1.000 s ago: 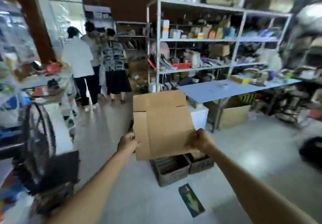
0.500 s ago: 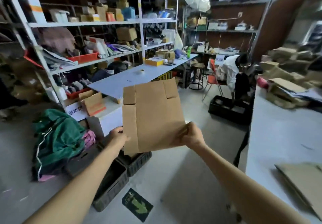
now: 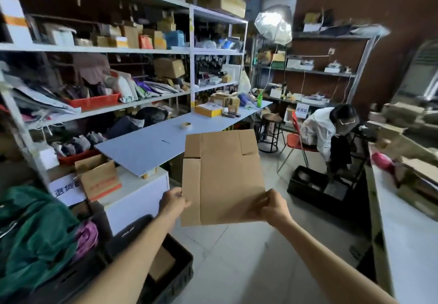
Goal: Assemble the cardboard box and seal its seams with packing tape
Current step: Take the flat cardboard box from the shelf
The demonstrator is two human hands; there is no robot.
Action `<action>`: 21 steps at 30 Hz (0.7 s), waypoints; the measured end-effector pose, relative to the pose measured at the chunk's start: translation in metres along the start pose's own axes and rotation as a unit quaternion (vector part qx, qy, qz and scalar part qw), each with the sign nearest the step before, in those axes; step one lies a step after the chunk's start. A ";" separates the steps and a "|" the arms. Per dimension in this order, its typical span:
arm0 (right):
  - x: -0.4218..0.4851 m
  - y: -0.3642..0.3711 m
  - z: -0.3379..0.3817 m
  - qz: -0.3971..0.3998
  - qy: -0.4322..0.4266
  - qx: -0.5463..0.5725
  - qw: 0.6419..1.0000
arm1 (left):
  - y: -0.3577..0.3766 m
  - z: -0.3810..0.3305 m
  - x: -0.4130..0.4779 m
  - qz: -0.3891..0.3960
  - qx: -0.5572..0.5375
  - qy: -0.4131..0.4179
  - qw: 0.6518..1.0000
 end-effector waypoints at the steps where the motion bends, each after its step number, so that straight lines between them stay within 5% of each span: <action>1: 0.018 0.003 0.004 0.002 0.001 -0.004 1.000 | 0.013 -0.006 0.017 -0.001 0.006 0.000 1.000; 11: 0.227 0.054 -0.004 0.049 -0.002 0.005 0.999 | 0.160 -0.048 0.176 0.014 0.019 -0.015 1.000; 21: 0.445 0.114 0.025 0.143 -0.018 0.082 0.986 | 0.268 -0.103 0.312 -0.104 -0.054 -0.045 0.992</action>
Point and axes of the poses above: each hand's wrist, its own x-axis towards the middle knuckle, its own y-axis out of the palm, z = x × y, the point moved 3 cm from there along x, towards the middle knuckle, and after that the axes turned 12 degrees about -z, right-handed, at the moved point
